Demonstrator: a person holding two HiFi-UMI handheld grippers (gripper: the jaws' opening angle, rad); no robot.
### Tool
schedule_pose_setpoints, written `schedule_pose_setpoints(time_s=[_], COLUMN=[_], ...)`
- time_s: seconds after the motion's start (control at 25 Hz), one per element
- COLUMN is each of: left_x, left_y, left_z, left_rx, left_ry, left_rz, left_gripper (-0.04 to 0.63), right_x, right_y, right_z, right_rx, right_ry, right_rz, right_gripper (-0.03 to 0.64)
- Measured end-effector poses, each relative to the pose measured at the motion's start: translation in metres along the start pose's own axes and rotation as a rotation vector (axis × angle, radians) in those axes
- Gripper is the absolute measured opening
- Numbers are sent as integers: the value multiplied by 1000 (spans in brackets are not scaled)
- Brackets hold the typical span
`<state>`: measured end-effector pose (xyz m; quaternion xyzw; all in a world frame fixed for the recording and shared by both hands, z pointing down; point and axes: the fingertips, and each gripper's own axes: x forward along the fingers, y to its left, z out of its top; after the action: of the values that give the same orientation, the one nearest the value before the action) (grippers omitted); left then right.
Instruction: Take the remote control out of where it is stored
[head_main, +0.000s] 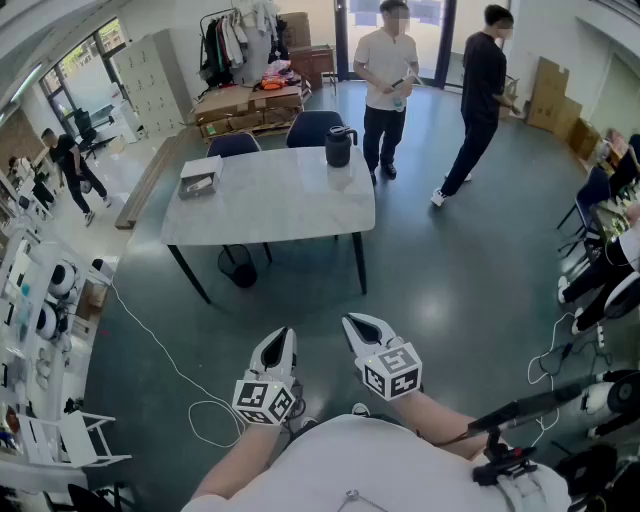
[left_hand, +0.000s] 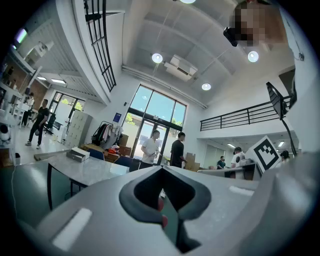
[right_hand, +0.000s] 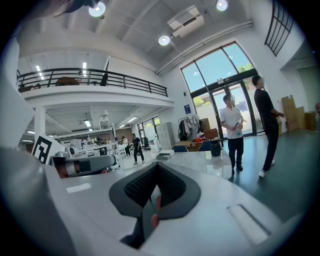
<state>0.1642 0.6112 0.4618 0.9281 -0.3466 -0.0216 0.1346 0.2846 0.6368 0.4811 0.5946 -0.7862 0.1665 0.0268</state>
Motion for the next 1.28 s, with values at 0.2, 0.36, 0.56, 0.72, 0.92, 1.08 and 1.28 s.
schedule_pose_setpoints(time_s=[0.2,0.36,0.56,0.72,0.92,1.08,1.28], left_x=[-1,2,4,3,-18,-30,-45], left_y=[-3,-7,-17,-23,-16,-3,28], left_z=[-1,-5,-13,-15,-20,-27,-25], left_rx=[2,-8,-27,-31,-60,-69,-87], left_ry=[8,15,20,16,14,14,-8], left_rz=[10,20,23,58,149,220,298], left_gripper=[0,0,0,0,0,0,0], right_x=[-2,0,-2,-2,8,26,60], right_y=[-2,-7,-12,-16,-3,5,27], right_z=[0,0,-2,-1,-8,-18,-24], right_rx=[3,-2,-6,-7,10,28,22], right_ry=[3,13,18,28,58,88,121], right_rz=[7,29,71,115,198,259,328], right_gripper=[21,21,23,23,23,23,23])
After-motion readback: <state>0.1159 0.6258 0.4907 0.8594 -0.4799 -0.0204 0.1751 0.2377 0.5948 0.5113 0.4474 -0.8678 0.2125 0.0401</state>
